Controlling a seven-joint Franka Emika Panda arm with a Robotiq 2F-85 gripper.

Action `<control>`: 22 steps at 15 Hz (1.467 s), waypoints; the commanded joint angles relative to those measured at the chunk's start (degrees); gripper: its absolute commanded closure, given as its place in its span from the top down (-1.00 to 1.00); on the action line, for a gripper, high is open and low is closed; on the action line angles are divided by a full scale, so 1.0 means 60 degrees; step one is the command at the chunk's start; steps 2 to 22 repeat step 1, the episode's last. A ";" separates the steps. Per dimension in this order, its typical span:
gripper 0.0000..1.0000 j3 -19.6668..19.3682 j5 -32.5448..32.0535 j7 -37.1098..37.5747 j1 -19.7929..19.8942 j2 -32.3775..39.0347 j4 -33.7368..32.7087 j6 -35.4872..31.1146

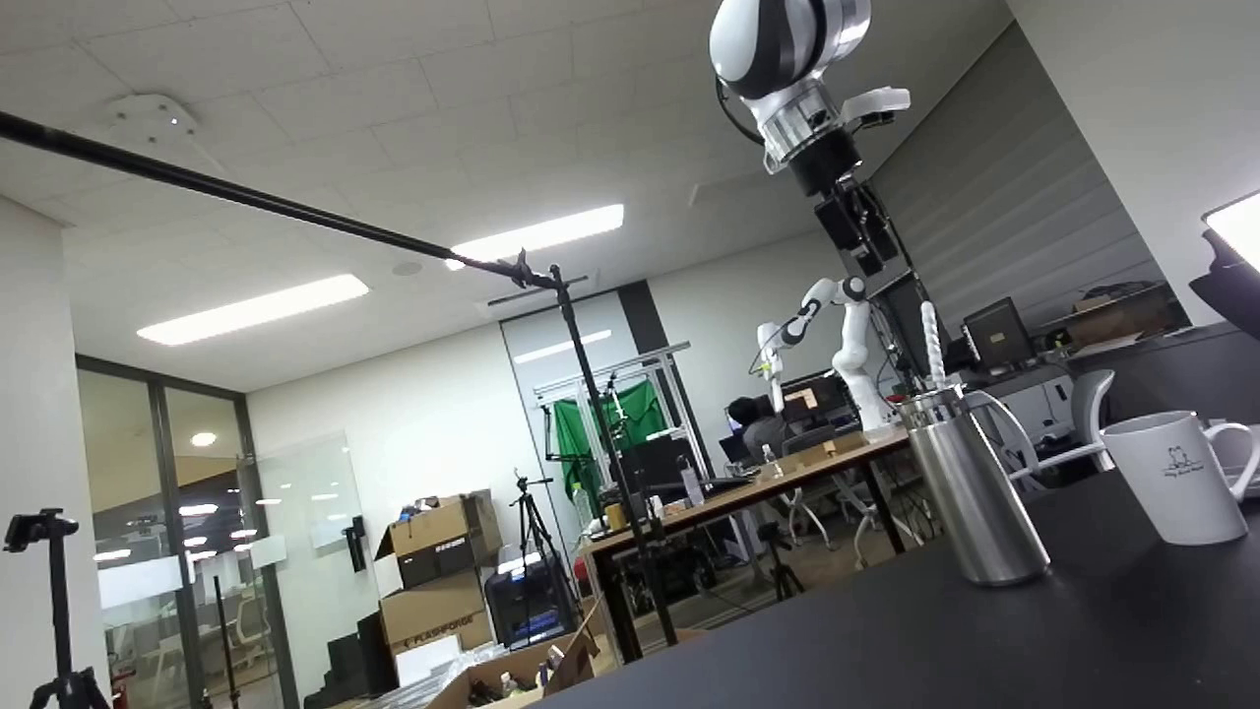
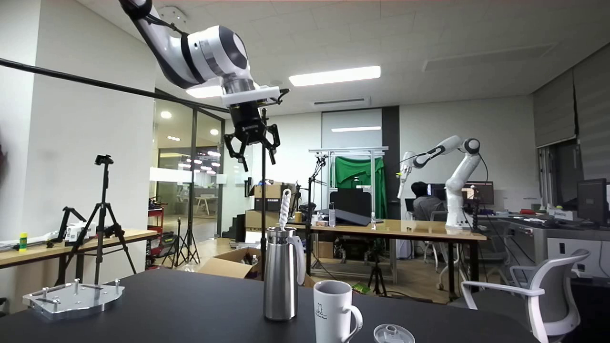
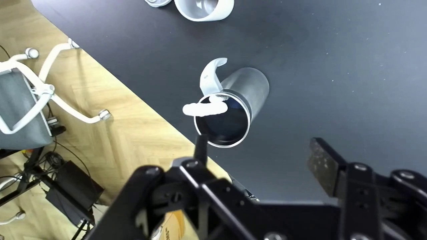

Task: Use the object to clean the flask

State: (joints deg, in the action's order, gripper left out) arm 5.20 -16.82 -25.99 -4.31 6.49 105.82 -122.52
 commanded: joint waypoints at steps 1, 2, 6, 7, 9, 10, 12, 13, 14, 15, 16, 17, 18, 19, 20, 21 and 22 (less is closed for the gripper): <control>0.67 0.0000 0.0002 0.0000 -0.0006 0.0016 -0.0009 0.0012; 0.67 0.0000 0.0002 0.0000 -0.0006 0.0016 -0.0009 0.0012; 0.67 0.0000 0.0002 0.0000 -0.0006 0.0016 -0.0009 0.0012; 0.67 0.0000 0.0002 0.0000 -0.0006 0.0016 -0.0009 0.0012; 0.67 0.0000 0.0002 0.0000 -0.0006 0.0016 -0.0009 0.0012; 0.67 0.0000 0.0002 0.0000 -0.0006 0.0016 -0.0009 0.0012; 0.67 0.0000 0.0002 0.0000 -0.0006 0.0016 -0.0009 0.0012; 0.67 0.0000 0.0002 0.0000 -0.0006 0.0016 -0.0009 0.0012; 0.67 0.0000 0.0002 0.0000 -0.0006 0.0016 -0.0009 0.0012; 0.67 0.0000 0.0002 0.0000 -0.0006 0.0016 -0.0009 0.0012; 0.67 0.0000 0.0002 0.0000 -0.0006 0.0016 -0.0009 0.0012; 0.67 0.0000 0.0002 0.0000 -0.0006 0.0016 -0.0009 0.0012; 0.67 0.0000 0.0002 0.0000 -0.0006 0.0016 -0.0009 0.0012; 0.67 0.0000 0.0002 0.0000 -0.0006 0.0016 -0.0009 0.0012; 0.67 0.0000 0.0002 0.0000 -0.0006 0.0016 -0.0009 0.0012; 0.67 0.0000 0.0002 0.0000 -0.0006 0.0016 -0.0009 0.0012; 0.67 0.0000 0.0002 0.0000 -0.0006 0.0016 -0.0009 0.0012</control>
